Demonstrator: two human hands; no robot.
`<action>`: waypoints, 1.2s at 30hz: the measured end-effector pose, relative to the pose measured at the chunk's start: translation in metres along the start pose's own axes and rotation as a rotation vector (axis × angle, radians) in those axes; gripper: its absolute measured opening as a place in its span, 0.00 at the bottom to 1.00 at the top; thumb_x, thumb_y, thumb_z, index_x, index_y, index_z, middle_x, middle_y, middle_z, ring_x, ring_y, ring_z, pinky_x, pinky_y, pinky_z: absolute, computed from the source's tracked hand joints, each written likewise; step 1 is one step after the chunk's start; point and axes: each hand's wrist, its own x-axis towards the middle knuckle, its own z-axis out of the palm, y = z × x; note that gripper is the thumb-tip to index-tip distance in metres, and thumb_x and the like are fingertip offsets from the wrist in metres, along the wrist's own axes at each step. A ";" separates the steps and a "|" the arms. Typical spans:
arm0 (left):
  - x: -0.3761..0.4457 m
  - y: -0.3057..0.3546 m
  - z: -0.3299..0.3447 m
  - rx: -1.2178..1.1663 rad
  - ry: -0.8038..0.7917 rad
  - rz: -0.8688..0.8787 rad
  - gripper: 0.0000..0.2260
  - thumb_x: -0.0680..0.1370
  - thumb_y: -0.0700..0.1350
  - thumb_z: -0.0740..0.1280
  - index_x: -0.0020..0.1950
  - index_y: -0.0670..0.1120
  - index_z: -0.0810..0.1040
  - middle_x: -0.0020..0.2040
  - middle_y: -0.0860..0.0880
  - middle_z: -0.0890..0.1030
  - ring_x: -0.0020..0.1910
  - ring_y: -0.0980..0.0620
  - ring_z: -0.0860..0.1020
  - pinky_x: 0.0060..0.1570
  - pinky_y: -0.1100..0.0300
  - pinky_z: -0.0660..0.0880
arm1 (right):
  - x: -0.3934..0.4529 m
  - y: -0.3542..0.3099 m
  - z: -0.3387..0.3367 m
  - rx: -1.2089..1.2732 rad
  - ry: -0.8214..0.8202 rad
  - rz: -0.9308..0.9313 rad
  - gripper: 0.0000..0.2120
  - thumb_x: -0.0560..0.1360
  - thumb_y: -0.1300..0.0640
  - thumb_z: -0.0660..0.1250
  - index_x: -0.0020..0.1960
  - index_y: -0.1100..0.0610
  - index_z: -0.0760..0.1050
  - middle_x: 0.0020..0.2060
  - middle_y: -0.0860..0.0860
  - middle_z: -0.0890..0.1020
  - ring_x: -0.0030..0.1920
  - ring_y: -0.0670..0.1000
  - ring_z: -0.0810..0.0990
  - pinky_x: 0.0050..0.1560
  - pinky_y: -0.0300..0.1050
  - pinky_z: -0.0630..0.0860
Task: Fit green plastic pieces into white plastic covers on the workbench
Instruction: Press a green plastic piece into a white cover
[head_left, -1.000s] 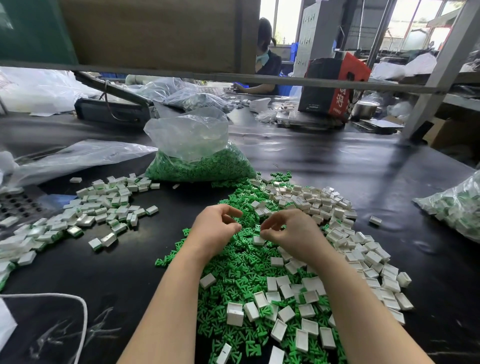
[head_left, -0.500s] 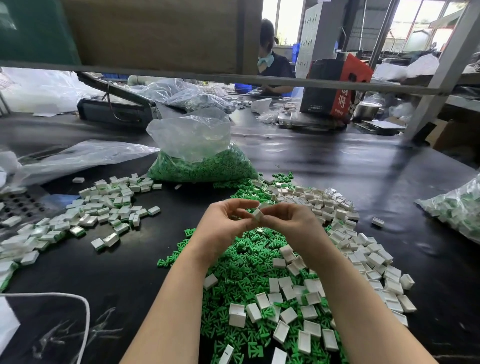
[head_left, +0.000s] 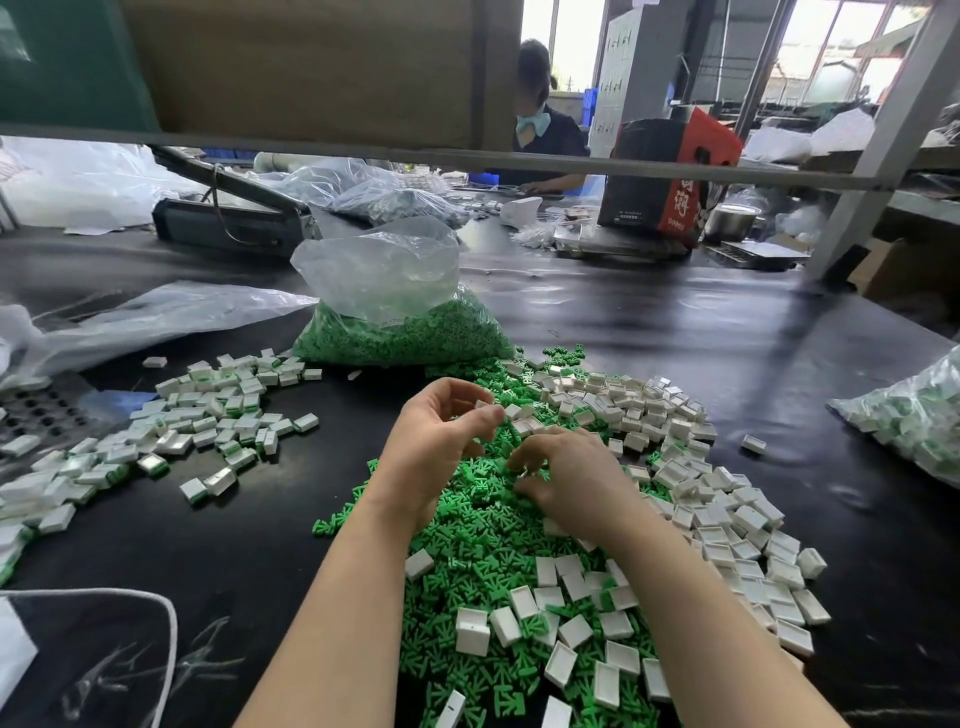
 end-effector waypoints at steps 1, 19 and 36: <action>0.000 0.001 0.000 -0.033 0.002 -0.009 0.05 0.75 0.37 0.71 0.47 0.44 0.79 0.37 0.50 0.80 0.35 0.55 0.78 0.36 0.63 0.74 | 0.000 0.000 0.000 0.006 0.014 -0.001 0.08 0.76 0.49 0.69 0.54 0.45 0.80 0.55 0.44 0.80 0.59 0.49 0.74 0.64 0.48 0.69; -0.001 0.005 -0.004 -0.348 0.050 -0.159 0.13 0.64 0.46 0.74 0.45 0.43 0.83 0.38 0.49 0.85 0.34 0.57 0.82 0.33 0.68 0.77 | -0.001 -0.007 -0.017 0.935 0.309 0.030 0.06 0.72 0.66 0.73 0.42 0.59 0.76 0.38 0.59 0.81 0.39 0.60 0.81 0.46 0.61 0.80; -0.005 0.007 0.002 -0.198 0.018 -0.115 0.07 0.66 0.43 0.75 0.42 0.44 0.86 0.38 0.45 0.85 0.35 0.54 0.83 0.34 0.67 0.77 | -0.001 -0.010 -0.021 1.145 0.391 -0.067 0.07 0.73 0.65 0.72 0.46 0.53 0.82 0.42 0.53 0.85 0.42 0.52 0.84 0.39 0.39 0.80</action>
